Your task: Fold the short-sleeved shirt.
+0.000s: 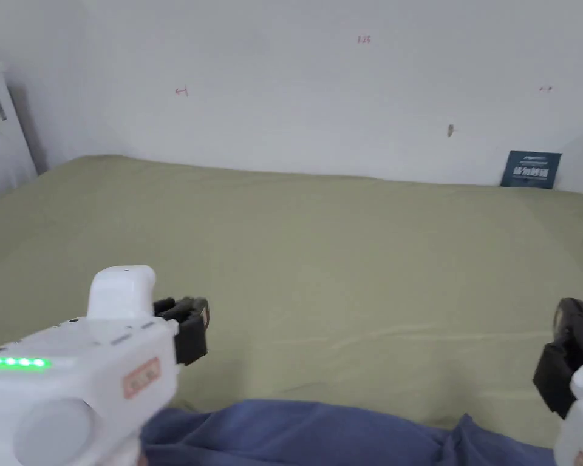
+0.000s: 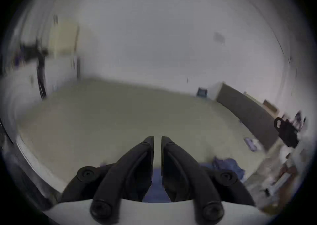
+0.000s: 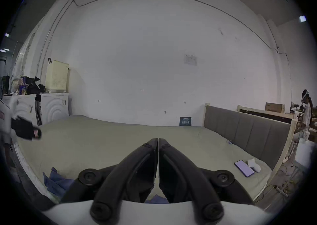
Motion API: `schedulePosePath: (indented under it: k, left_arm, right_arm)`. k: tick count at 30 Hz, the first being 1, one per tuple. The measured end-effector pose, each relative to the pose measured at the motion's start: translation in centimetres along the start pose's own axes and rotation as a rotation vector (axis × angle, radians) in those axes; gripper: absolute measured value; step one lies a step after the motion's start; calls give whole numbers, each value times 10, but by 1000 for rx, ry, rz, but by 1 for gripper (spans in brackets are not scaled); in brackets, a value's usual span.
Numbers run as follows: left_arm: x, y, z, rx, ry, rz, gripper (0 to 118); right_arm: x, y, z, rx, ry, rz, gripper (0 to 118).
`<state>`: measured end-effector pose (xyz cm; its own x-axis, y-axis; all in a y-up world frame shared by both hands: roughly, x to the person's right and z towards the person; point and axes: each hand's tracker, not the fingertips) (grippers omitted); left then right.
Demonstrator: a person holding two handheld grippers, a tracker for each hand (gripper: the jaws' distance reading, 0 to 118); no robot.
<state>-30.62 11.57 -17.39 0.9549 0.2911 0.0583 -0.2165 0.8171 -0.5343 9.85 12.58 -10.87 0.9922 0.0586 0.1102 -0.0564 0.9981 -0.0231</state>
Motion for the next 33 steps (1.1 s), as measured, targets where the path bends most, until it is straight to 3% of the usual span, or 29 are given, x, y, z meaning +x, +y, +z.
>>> schedulePosePath:
  k: [3,7,12,19,23,25,33]
  left_arm:
    - [-86,-12,-37,-289,-79,221,9]
    - [-159,-39,-67,-469,-114,426,9]
    - [-197,-50,-87,-532,-104,384,9]
    - [-204,-62,-100,-554,-296,475,10]
    - [-207,-71,-111,-605,-339,515,48]
    - [-207,-78,-117,-623,-365,532,118]
    - [-197,-104,-151,-664,-534,662,114]
  right_arm:
    - [-5,-7,4,-10,3,12,6]
    - [-12,-18,1,-58,15,17,6]
    - [-19,-36,-9,-132,19,28,6]
    - [-25,-42,-17,-179,31,55,6]
    - [-25,-42,-19,-188,29,58,6]
    - [-24,-42,-20,-194,30,59,6]
    - [-27,-45,-22,-218,39,52,6]
